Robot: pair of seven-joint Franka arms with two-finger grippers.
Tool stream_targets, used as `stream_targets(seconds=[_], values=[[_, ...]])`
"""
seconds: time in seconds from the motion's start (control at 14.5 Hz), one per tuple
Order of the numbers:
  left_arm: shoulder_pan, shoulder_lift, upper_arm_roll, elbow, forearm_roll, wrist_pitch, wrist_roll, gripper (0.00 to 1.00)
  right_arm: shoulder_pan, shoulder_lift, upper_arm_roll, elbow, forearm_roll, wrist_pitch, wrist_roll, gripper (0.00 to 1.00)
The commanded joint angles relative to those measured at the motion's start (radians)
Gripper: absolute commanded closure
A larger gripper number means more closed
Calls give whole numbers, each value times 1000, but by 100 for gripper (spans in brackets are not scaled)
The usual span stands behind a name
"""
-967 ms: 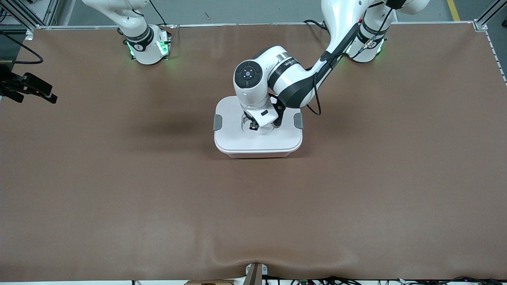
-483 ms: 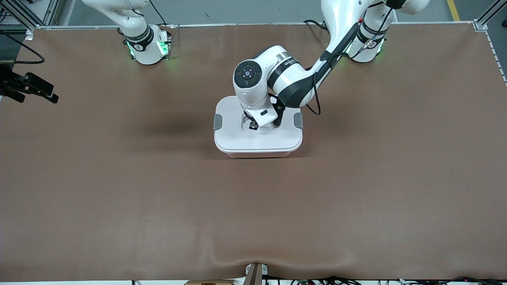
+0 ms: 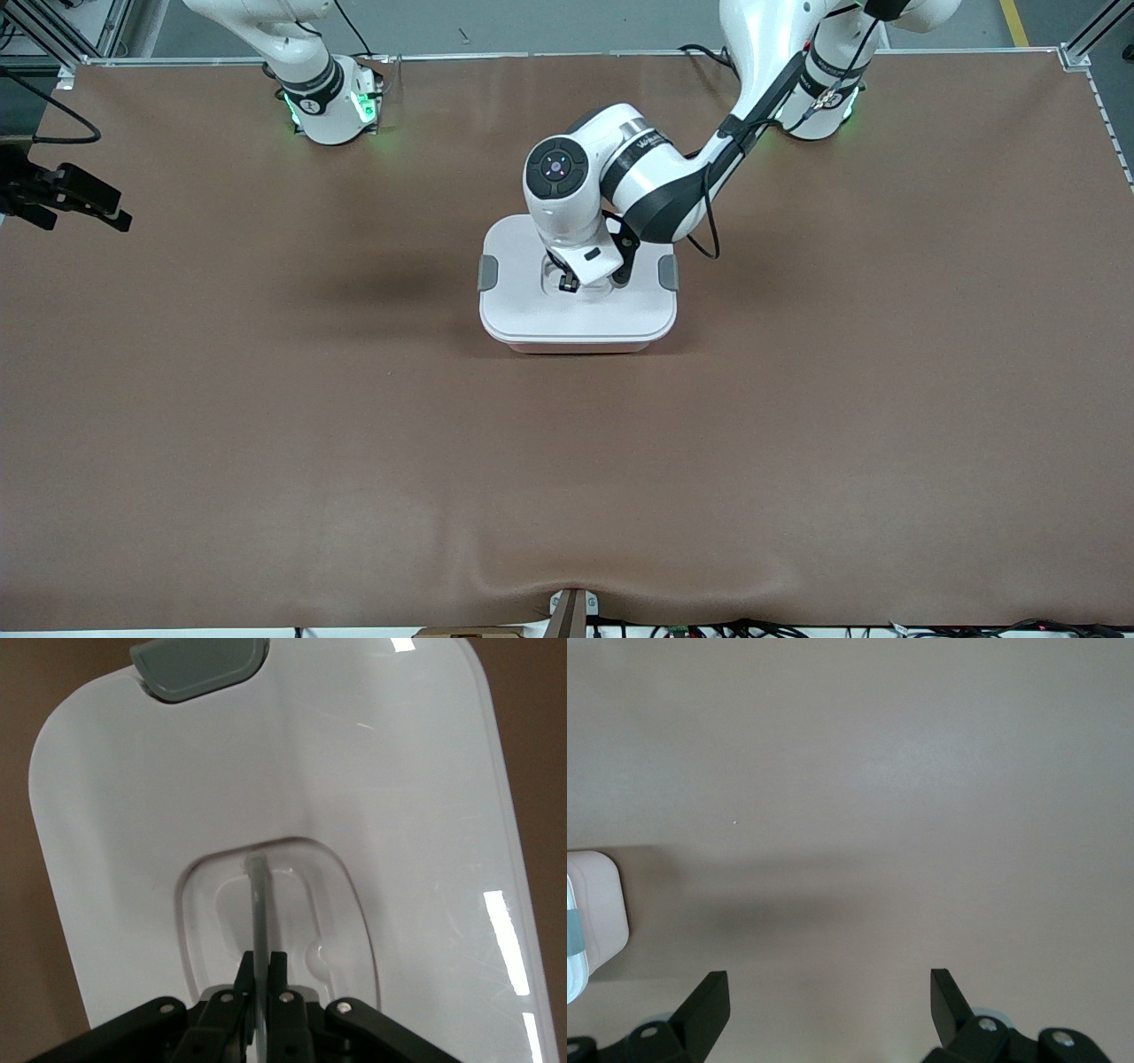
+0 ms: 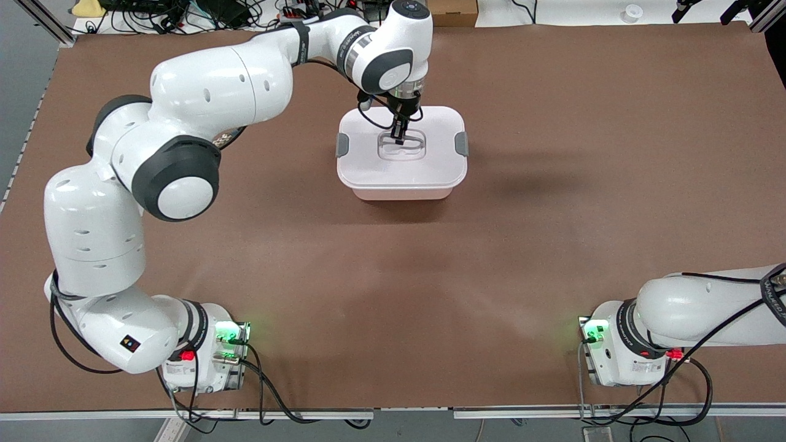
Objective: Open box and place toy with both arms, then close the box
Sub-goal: 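Lower the lid onto the box and press it down with the left gripper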
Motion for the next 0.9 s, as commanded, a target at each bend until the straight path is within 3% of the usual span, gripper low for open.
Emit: stream_targets(seconds=[0.0, 0.35, 0.55, 0.76, 0.83], values=[[4, -2, 2, -16, -4, -44, 40, 86, 2, 10, 2, 13, 5, -9, 18, 0], [4, 0, 2, -16, -4, -42, 38, 69, 0, 12, 1, 13, 5, -7, 16, 0], [4, -10, 2, -16, -14, -44, 32, 39, 3, 13, 1, 13, 5, -6, 16, 0], [6, -36, 7, 4, -6, -45, 34, 0, 5, 13, 2, 13, 5, -6, 18, 0], [6, -40, 8, 3, 9, -47, 40, 0, 5, 13, 1, 13, 5, -6, 16, 0]])
